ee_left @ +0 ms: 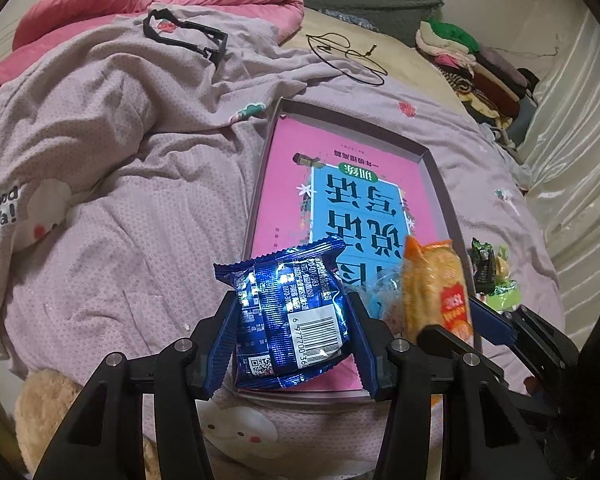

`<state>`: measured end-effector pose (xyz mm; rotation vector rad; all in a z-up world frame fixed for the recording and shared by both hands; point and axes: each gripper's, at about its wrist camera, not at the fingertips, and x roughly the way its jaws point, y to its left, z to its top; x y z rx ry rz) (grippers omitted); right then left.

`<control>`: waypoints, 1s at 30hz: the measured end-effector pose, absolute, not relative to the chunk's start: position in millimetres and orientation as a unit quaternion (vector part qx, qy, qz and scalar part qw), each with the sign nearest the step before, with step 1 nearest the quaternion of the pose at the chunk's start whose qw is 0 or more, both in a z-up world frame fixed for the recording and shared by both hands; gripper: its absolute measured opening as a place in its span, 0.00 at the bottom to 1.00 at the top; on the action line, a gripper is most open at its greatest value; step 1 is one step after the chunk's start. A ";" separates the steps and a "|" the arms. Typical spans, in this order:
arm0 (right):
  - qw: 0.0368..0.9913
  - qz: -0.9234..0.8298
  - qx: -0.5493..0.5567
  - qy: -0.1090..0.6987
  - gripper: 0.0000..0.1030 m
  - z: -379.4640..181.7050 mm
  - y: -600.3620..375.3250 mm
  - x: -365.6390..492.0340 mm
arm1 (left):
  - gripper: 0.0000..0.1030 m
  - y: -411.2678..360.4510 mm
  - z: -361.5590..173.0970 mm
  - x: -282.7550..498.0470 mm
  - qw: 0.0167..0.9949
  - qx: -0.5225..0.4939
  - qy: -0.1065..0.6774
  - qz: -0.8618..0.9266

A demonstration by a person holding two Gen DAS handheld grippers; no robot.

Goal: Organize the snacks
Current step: 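Carry the blue packet with the left tool while the right tool carries the bread roll to the tray, then lower the blue packet into the tray with the left tool while the right tool releases the bread roll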

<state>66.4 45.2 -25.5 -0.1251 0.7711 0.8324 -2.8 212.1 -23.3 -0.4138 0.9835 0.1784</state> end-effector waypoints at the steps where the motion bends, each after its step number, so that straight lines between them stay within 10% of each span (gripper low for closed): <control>1: 0.840 0.394 -0.059 0.368 0.35 -26.8 47.5 68.5 | 0.52 211.6 -23.5 -3.0 0.857 -0.197 0.468 0.085; 30: 0.837 0.392 -0.112 0.365 0.36 -42.3 66.7 66.4 | 0.52 205.4 -30.3 2.8 0.853 -0.184 0.482 0.079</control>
